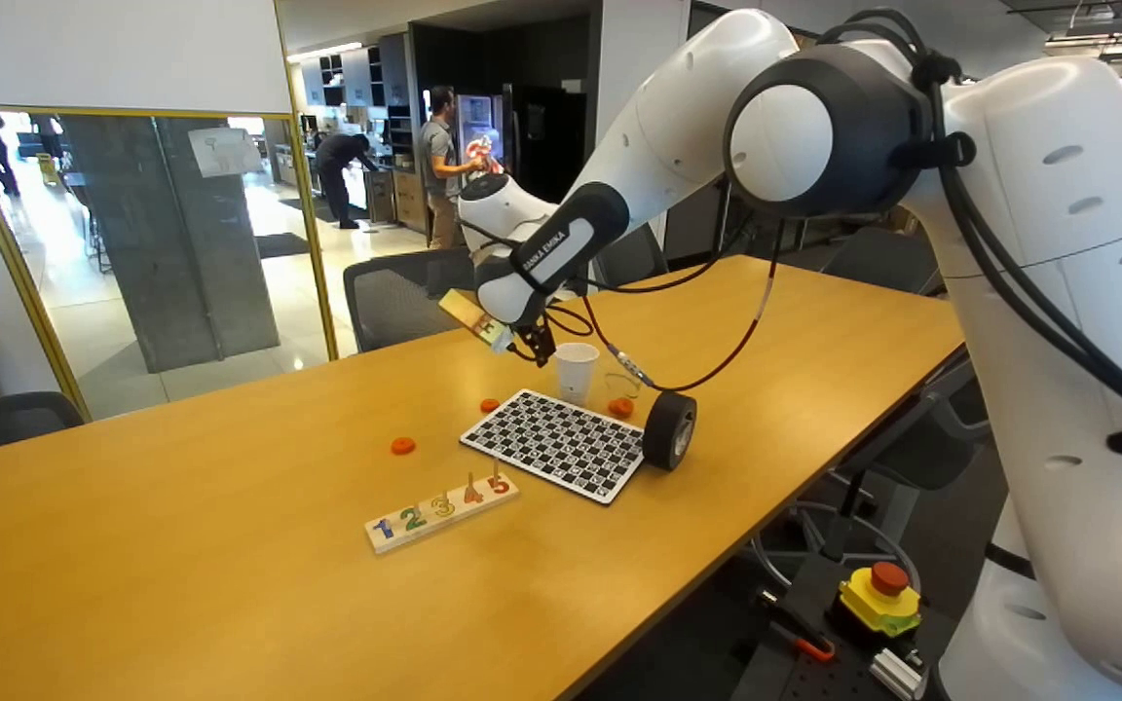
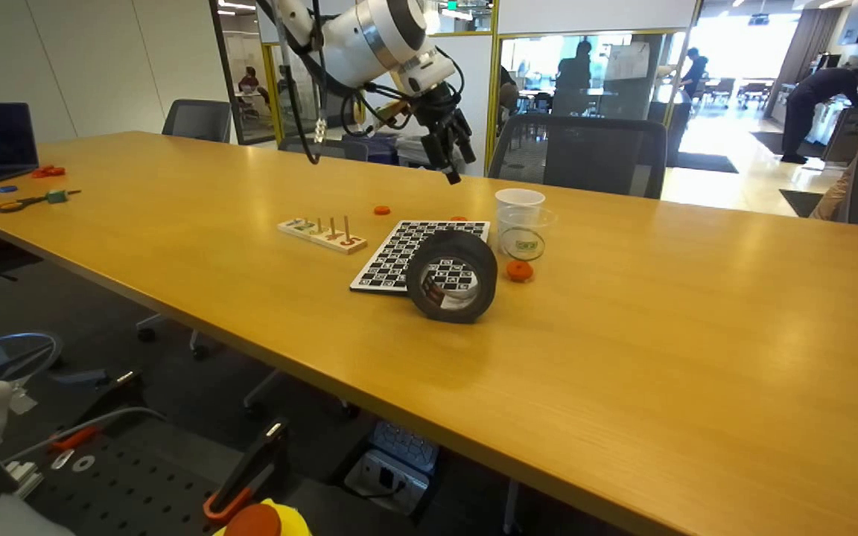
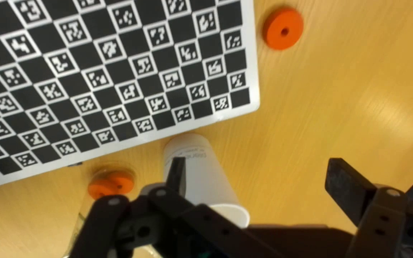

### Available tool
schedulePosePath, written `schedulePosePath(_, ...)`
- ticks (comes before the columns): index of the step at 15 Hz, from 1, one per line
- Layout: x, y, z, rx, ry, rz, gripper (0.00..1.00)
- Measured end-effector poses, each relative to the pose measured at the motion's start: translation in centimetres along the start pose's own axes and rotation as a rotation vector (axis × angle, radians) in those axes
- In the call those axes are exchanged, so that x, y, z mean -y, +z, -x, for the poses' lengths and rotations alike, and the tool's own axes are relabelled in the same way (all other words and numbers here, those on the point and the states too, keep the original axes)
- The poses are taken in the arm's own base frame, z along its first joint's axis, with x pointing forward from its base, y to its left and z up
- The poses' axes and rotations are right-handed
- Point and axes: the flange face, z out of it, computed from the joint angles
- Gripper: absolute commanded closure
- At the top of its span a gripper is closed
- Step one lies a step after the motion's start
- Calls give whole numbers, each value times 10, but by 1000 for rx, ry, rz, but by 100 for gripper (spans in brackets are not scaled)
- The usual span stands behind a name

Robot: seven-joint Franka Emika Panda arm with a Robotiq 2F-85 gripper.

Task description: Put the yellow circles into the white cup and the orange circles into the transparent cup.

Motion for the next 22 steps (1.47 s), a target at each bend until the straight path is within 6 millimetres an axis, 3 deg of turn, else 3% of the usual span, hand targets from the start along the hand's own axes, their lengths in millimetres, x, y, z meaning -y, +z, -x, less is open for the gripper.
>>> schedulePosePath(4, 17, -16, 14, 132, 69, -2, 0)
schedulePosePath(7, 28, -14, 15, 238, 191, 46, 0)
schedulePosePath(14, 48, 21, 22, 360, 510, 169, 0)
schedulePosePath(22, 63, 52, 16, 325, 913, 231, 0)
